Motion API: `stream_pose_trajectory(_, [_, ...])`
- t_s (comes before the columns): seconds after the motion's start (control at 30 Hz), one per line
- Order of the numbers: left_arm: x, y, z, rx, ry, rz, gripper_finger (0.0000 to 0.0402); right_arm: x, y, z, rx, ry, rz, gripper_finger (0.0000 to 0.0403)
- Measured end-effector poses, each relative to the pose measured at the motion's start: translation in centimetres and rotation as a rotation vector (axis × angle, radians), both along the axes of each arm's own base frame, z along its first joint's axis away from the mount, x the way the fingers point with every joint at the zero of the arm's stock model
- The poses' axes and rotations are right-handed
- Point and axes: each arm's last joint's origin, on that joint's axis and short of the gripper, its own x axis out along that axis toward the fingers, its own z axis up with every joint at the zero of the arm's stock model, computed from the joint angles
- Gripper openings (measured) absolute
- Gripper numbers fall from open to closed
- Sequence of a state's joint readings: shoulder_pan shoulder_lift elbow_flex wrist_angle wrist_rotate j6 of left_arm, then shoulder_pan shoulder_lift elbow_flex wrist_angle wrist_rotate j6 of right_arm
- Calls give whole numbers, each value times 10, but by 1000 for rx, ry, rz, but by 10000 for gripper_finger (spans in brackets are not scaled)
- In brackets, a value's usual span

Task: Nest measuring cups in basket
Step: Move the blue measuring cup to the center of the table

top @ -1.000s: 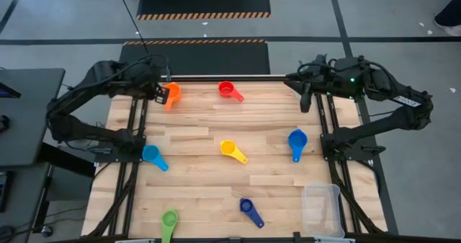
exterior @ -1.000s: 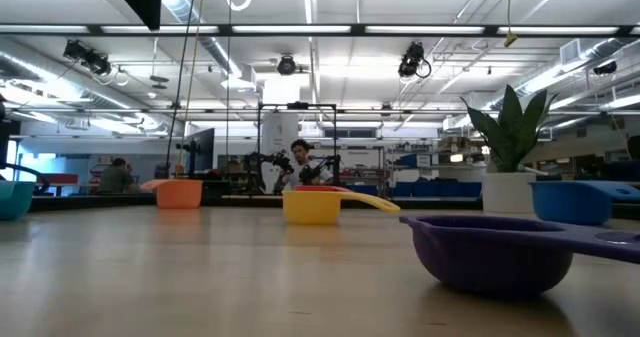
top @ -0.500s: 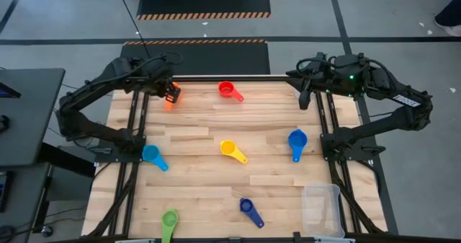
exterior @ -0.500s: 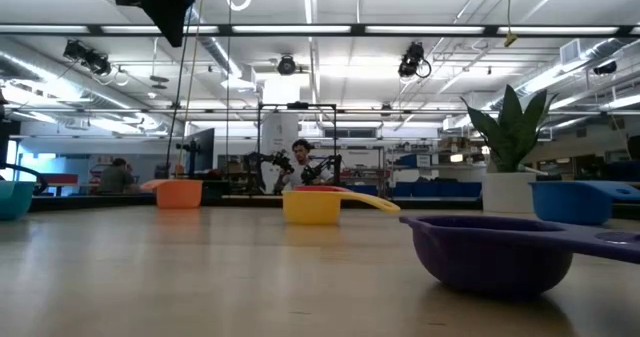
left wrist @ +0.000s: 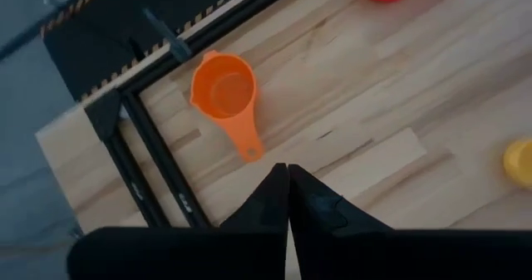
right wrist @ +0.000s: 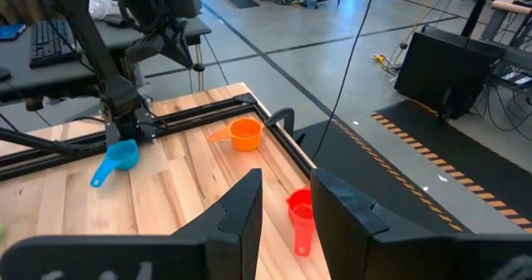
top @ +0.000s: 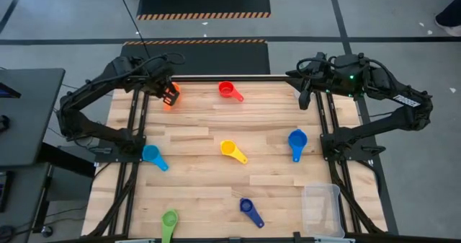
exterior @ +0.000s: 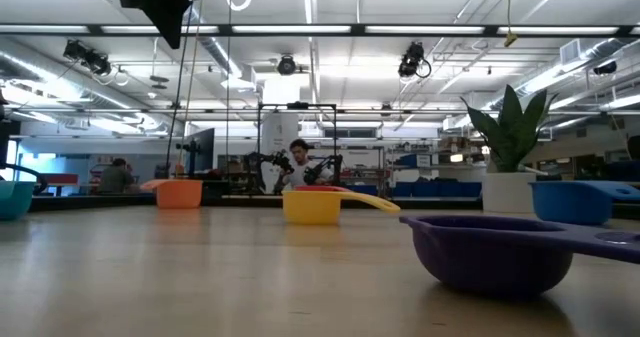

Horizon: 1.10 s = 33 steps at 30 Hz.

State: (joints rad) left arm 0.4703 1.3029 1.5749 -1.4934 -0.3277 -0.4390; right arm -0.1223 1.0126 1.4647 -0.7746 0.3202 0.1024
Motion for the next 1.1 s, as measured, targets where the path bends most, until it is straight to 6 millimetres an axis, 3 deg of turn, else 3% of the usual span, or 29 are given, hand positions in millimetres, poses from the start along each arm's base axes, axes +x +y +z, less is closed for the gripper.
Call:
stream_pose_trajectory(0.23, [6,11,-7,-10,55,5,62,0,0,0,0,0,0,110])
stream_pose_trajectory(0.53, [22,47,-33,-75,125,178,123,0,0,0,0,0,3,110])
stream_pose_trajectory(0.7, [32,73,-55,-159,149,274,134,0,1,0,13,-3,23,110])
stream_pose_trajectory(1.1, [58,130,-126,-324,264,297,135,1,2,0,25,-6,46,110])
